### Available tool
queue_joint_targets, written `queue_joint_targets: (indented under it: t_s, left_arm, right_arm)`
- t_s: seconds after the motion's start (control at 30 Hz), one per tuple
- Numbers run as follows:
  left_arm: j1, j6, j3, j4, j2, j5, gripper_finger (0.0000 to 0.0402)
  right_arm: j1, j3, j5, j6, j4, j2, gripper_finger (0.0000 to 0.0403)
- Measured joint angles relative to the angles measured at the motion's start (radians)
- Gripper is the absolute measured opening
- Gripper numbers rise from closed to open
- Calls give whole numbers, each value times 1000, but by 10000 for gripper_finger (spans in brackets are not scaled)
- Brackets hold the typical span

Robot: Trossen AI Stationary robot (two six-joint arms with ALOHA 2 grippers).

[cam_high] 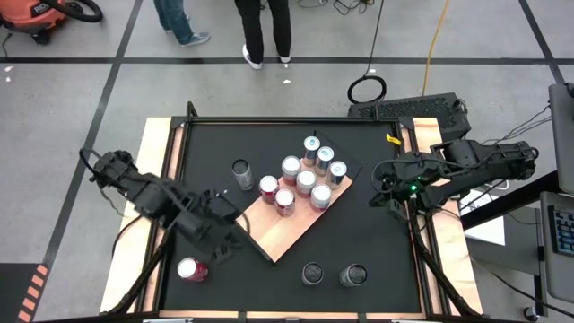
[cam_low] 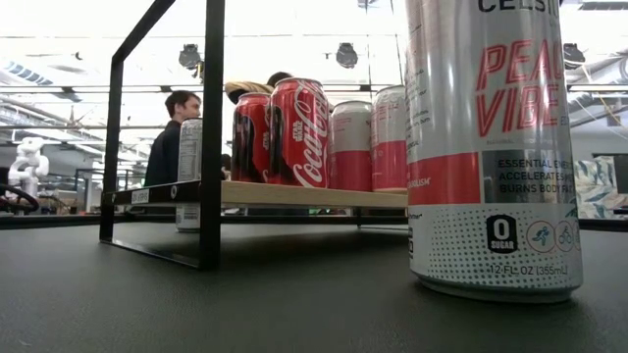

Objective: Place canned beverage on shelf
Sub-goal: Put the red white soda can on the shelf aligned with the other red white soda cans

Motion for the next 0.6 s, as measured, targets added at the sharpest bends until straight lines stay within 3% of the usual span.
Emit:
queue_joint_targets:
  t_s: [0.2, 0.33, 0.43, 0.6]
  left_arm:
    - [-122, -212, 0, -115, 0, 15, 235]
    - [-193, -237, 0, -126, 0, 37, 235]
    - [-244, -184, 0, -129, 0, 72, 235]
    - [-336, 91, -47, -130, 19, 104, 235]
  right_arm:
    - [0, 0, 0, 0, 4, 0, 0]
    - [0, 0, 0, -2, 6, 0, 0]
    - [0, 0, 1, -9, 7, 0, 0]
    - [0, 0, 1, -20, 7, 0, 0]
